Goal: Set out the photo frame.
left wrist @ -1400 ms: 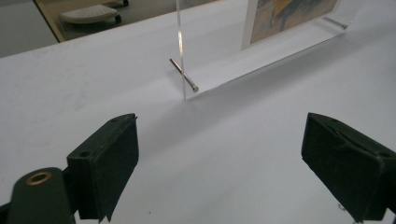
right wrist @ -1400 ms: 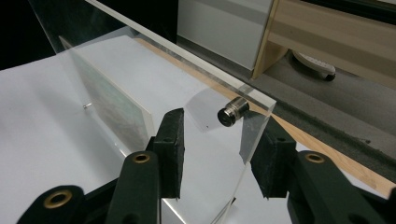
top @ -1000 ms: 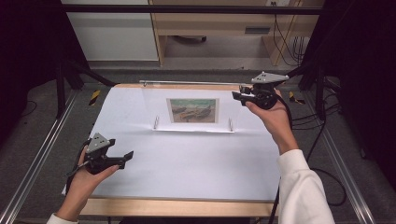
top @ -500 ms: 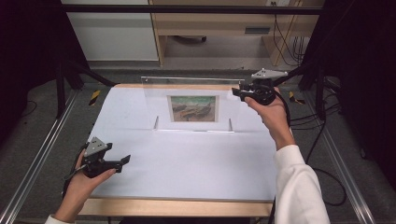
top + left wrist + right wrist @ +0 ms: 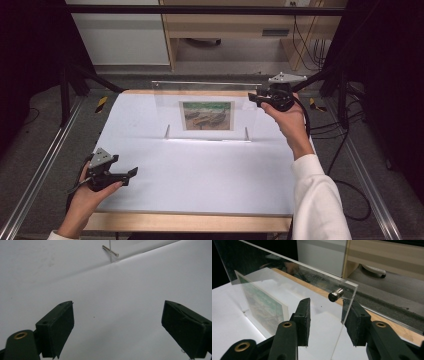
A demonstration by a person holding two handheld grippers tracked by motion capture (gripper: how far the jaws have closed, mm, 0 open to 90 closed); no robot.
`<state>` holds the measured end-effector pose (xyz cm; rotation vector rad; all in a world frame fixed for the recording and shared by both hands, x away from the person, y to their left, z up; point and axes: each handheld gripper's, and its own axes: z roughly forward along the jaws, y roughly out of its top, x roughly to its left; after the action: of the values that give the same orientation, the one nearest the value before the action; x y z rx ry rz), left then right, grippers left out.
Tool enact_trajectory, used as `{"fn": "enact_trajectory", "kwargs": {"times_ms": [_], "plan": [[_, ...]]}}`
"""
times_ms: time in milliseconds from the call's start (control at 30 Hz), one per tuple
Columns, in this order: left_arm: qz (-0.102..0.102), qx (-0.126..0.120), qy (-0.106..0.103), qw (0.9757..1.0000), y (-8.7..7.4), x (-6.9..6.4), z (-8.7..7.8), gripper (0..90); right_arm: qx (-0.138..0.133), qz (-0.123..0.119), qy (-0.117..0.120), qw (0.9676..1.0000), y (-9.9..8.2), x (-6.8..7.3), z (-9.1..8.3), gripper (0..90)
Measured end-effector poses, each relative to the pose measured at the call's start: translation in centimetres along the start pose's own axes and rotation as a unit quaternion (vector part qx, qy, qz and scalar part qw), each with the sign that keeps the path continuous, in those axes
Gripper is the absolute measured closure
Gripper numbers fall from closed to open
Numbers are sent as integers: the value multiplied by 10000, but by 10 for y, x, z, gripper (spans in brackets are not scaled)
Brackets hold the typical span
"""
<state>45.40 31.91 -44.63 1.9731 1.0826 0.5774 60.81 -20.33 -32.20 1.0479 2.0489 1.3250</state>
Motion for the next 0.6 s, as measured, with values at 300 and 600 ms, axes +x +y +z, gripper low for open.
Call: {"fn": "enact_trajectory", "kwargs": {"times_ms": [300,600], "plan": [[70,105,3,9999,-3,-3,6,107,-77,23,-162,9998,0,3,2,540],[85,126,3,9999,-3,-5,7,106,20,120,-680,9976,-1,7,0,224]]}}
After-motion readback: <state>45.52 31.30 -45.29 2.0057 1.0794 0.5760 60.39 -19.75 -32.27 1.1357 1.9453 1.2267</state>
